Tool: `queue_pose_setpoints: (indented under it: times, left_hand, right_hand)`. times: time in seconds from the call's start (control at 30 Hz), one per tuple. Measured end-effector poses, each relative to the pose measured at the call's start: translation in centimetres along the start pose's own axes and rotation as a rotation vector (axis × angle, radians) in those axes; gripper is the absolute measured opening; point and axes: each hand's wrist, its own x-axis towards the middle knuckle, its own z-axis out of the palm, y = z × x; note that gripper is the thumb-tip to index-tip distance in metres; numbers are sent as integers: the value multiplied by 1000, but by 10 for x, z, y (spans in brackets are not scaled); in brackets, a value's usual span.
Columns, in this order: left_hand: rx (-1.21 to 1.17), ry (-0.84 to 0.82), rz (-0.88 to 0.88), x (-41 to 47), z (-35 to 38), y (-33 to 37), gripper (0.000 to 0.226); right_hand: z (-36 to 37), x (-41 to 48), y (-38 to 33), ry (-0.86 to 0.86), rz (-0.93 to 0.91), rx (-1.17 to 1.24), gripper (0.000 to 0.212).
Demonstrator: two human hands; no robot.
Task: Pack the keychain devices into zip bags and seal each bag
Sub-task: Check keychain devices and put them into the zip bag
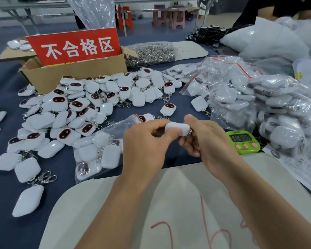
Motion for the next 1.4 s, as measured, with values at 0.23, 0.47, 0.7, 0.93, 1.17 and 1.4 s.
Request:
queue_pose_setpoints:
  times: [0.23, 0.47, 0.7, 0.93, 1.17, 1.4]
  left_hand:
    - [20, -1, -30, 6, -1, -8, 18]
    - [-167, 16, -149, 8, -1, -6, 36]
    - [-62, 80, -176, 6, 2, -6, 30]
    - [-318, 91, -164, 8, -3, 1, 27]
    - [-343, 89, -200, 11, -5, 0, 27]
    - [-327, 100, -207, 12, -2, -5, 31]
  right_hand:
    - [1, 0, 4, 39, -248, -148, 29]
    - [2, 0, 4, 19, -223, -47, 41]
    - [2, -1, 6, 102, -347, -117, 37]
    - [1, -1, 5, -85, -260, -43, 13]
    - [1, -3, 5, -130, -196, -50, 23]
    - [-1, -4, 2, -231, -158, -1, 24]
